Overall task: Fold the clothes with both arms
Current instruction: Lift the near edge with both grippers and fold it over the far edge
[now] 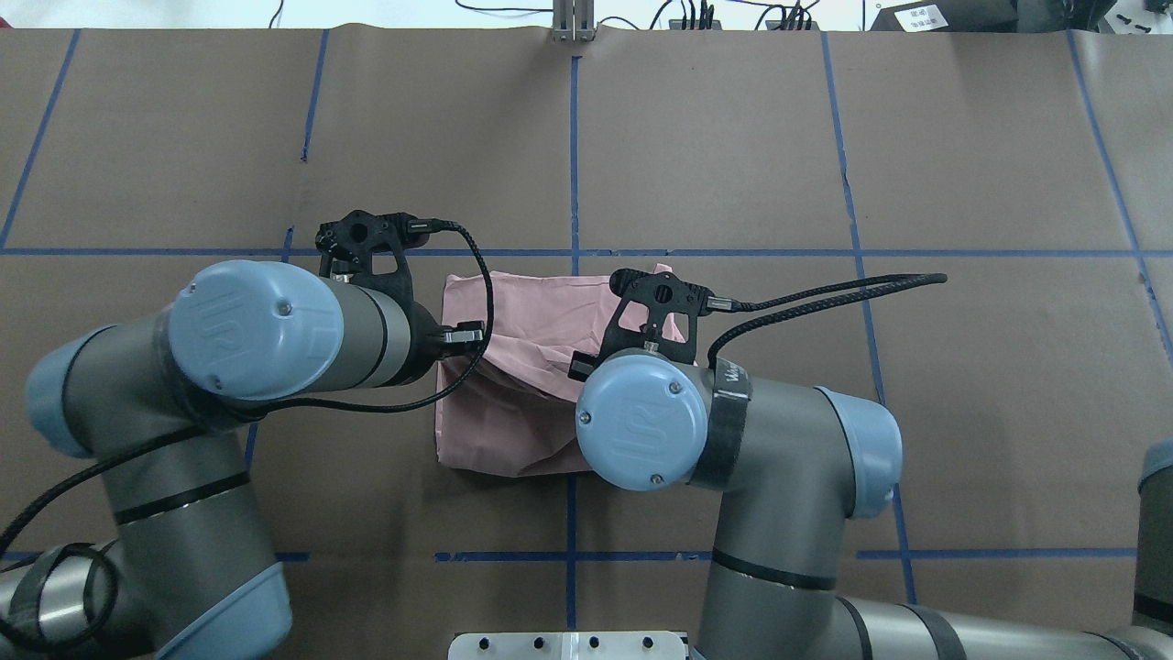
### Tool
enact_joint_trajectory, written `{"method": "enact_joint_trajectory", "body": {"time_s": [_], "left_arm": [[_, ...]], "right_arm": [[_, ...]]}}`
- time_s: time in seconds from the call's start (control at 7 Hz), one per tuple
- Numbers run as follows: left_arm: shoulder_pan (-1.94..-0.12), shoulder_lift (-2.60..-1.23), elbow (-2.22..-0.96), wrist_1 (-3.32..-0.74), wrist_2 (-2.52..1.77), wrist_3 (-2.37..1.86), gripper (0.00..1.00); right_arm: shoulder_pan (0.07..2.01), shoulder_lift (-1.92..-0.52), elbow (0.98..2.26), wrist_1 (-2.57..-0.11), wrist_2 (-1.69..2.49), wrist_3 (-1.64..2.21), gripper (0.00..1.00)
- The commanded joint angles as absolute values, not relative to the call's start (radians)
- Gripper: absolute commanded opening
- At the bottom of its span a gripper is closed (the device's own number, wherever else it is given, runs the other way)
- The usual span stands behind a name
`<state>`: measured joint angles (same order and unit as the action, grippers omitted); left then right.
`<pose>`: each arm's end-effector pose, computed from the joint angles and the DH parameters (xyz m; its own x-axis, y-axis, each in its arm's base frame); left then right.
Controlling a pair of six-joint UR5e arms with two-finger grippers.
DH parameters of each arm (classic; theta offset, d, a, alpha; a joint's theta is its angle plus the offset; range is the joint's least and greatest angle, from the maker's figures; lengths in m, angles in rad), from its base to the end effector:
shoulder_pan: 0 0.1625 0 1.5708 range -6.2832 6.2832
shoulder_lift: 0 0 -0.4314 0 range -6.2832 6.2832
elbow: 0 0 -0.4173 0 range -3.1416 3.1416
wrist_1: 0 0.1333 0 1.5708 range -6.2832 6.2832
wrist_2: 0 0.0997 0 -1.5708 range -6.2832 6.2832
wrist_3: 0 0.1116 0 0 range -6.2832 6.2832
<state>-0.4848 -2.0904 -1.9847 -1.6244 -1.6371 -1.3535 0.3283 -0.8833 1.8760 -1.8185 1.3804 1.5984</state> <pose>0.4814 -0.3958 0.1797 0.5658 -0.0549 -0.8227 0.3012 0.9426 0.1442 -0.5649 -0.3556 0.1594 0.6835 0.2614 0.6815 -0.4571 0.8812 0.1204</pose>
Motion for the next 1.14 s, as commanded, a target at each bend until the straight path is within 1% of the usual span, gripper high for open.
{"method": "enact_joint_trajectory", "body": {"time_s": [0.0, 0.14, 0.29, 0.57, 0.71, 0.86, 1.0], "left_arm": [[-0.584, -2.172, -1.692, -1.826, -1.641, -1.199, 0.99], [-0.645, -2.193, -1.574, -1.932, -1.685, -1.168, 1.00], [-0.699, -2.203, -1.542, -1.943, -1.780, -1.088, 1.00], [-0.706, -2.200, -1.545, -1.942, -1.802, -1.068, 1.00], [-0.707, -2.189, -1.567, -1.939, -1.802, -1.068, 1.00], [-0.709, -2.171, -1.613, -1.930, -1.804, -1.060, 1.00], [-0.710, -2.122, -1.681, -1.925, -1.804, -1.033, 1.00]], "right_arm": [[0.429, -0.775, 1.580, -1.635, 1.407, 1.448, 0.98], [0.495, -0.728, 1.431, -1.524, 1.478, 1.392, 1.00], [0.553, -0.697, 1.393, -1.502, 1.584, 1.268, 1.00], [0.583, -0.696, 1.397, -1.503, 1.661, 1.203, 1.00], [0.583, -0.696, 1.399, -1.503, 1.661, 1.201, 1.00], [0.592, -0.698, 1.411, -1.506, 1.673, 1.200, 1.00], [0.621, -0.713, 1.445, -1.519, 1.730, 1.165, 1.00]]}}
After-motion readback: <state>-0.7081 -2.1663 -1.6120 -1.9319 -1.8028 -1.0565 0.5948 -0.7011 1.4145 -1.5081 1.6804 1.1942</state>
